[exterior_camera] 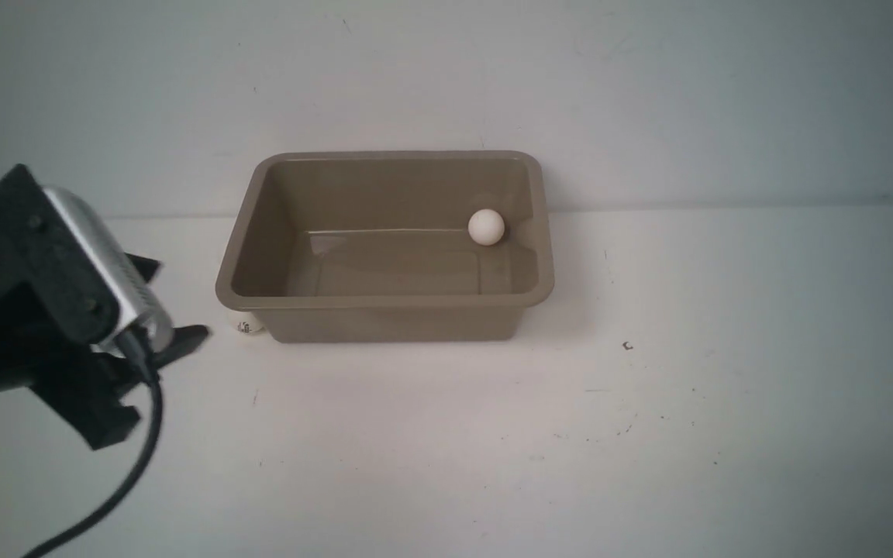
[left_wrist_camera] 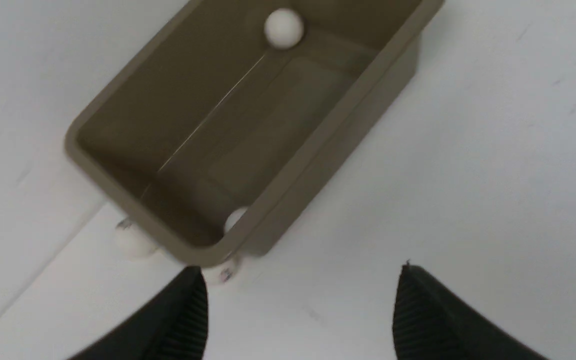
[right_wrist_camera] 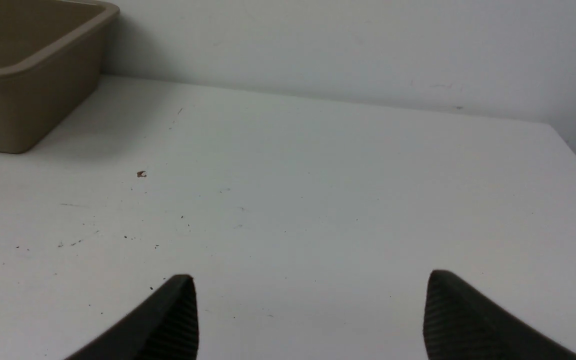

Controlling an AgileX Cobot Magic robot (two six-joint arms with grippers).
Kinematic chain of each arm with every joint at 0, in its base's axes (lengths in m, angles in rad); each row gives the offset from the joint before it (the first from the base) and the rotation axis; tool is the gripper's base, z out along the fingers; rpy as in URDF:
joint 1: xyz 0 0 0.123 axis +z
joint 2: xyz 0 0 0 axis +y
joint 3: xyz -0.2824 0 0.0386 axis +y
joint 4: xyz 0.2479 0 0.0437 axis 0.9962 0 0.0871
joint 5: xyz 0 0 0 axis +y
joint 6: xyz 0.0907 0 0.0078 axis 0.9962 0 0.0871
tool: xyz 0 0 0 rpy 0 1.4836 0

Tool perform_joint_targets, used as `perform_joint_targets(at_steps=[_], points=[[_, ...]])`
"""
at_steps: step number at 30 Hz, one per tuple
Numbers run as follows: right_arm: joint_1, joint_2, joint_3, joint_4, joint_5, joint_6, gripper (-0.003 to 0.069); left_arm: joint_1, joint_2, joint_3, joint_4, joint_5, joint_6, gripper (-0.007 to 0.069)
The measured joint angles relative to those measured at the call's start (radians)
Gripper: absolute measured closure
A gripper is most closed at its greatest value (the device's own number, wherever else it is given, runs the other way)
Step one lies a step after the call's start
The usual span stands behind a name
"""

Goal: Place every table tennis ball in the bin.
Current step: Use the left arm to clamp the table tennis ball closest to it

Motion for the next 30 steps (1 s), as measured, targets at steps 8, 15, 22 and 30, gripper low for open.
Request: perform_joint_targets(at_steps=[8, 15, 22, 30], points=[[0.000, 0.000, 0.000, -0.001, 0.000, 0.000, 0.0110, 0.112, 0.143, -0.002, -0.171, -0.005, 0.209, 0.0178], [0.000, 0.000, 0.000, -0.001, 0.000, 0.000, 0.0110, 0.121, 0.397, -0.012, -0.433, -0.003, 0.498, 0.0178], [0.000, 0.000, 0.000, -0.001, 0.000, 0.000, 0.0110, 0.191, 0.632, -0.108, -0.561, 0.067, 0.631, 0.0178], [0.000, 0.000, 0.000, -0.001, 0.000, 0.000, 0.0110, 0.213, 0.864, -0.282, -0.622, 0.232, 0.669, 0.0178]])
